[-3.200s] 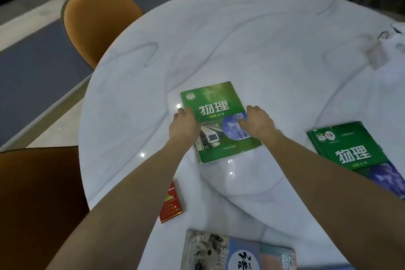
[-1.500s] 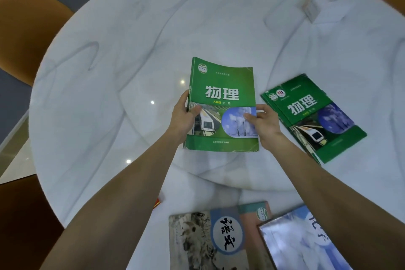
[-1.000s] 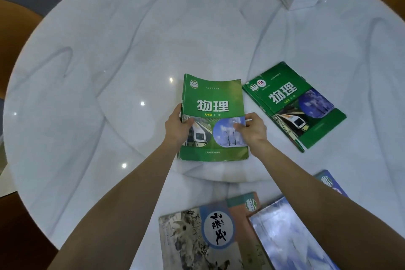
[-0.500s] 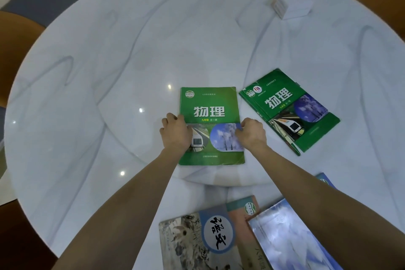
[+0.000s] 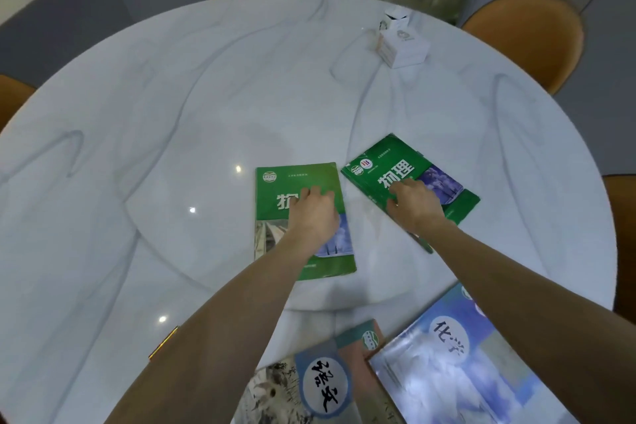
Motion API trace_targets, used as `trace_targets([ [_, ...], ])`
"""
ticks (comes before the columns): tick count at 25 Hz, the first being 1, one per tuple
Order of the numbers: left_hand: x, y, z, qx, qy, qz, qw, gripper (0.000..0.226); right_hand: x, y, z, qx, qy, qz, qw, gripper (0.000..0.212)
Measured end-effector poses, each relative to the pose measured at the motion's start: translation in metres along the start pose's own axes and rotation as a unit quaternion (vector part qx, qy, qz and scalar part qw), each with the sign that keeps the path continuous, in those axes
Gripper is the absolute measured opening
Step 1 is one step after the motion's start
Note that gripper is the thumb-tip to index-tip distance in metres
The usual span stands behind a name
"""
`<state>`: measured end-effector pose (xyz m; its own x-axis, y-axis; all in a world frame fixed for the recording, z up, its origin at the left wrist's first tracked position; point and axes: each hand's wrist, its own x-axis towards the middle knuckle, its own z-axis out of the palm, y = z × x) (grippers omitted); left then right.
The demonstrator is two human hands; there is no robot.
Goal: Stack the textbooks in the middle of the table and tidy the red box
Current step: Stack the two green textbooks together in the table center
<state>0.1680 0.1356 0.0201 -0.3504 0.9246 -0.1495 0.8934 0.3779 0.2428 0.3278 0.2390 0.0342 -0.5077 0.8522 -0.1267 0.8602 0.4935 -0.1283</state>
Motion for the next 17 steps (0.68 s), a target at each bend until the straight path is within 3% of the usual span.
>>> trace_targets([
  [8,0.031,0.062,0.032,-0.028,-0.012,-0.008,0.999,0.035,0.041,0.078,-0.005,-0.023,-0.024,0.013,0.999,0.026],
  [17,0.066,0.118,0.061,-0.159,0.011,-0.178,0.971,0.039,0.095,0.132,0.012,0.0,-0.07,0.016,0.997,0.049],
])
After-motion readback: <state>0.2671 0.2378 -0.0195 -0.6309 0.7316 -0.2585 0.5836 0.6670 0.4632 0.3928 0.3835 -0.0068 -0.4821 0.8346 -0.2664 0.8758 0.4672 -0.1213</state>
